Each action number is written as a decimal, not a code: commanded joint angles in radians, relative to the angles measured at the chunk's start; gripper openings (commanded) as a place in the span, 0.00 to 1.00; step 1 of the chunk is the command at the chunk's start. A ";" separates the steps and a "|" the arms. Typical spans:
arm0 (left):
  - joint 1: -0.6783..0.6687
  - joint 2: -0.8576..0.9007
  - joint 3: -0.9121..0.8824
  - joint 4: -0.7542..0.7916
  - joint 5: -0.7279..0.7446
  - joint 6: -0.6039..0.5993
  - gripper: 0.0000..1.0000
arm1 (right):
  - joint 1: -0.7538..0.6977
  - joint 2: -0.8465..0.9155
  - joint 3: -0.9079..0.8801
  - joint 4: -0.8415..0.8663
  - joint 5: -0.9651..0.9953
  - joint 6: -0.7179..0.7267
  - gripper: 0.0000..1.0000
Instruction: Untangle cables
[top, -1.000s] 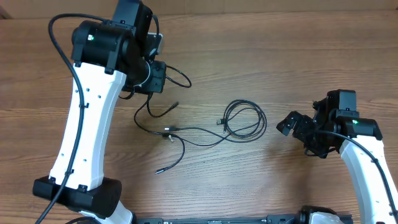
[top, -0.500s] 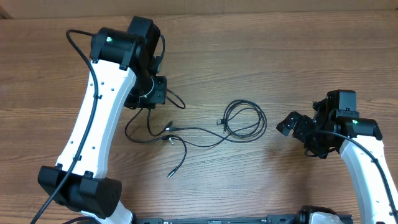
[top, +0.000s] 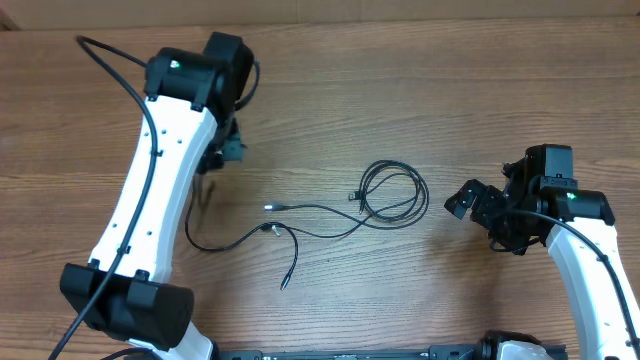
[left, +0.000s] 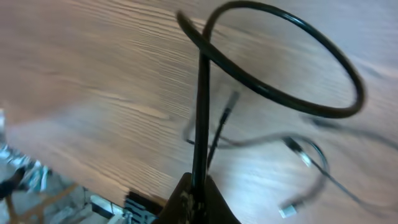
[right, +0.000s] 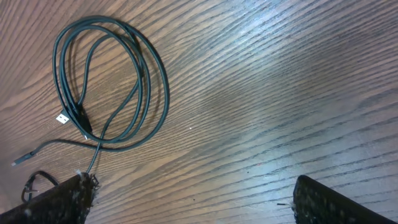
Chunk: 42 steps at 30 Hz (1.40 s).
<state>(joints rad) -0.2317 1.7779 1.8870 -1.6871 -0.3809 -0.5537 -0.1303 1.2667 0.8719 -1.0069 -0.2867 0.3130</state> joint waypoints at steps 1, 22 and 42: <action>0.084 0.000 -0.005 -0.003 -0.140 -0.112 0.17 | 0.002 -0.014 0.026 0.003 0.007 -0.009 1.00; 0.055 0.000 -0.005 0.130 0.323 0.251 0.81 | 0.002 -0.014 0.026 0.006 0.010 -0.009 1.00; 0.024 -0.414 -0.341 0.182 0.179 0.074 0.83 | 0.002 -0.014 0.026 0.005 0.010 -0.009 1.00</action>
<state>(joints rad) -0.2165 1.4628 1.6478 -1.5684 -0.1474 -0.4259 -0.1303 1.2667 0.8719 -1.0058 -0.2836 0.3134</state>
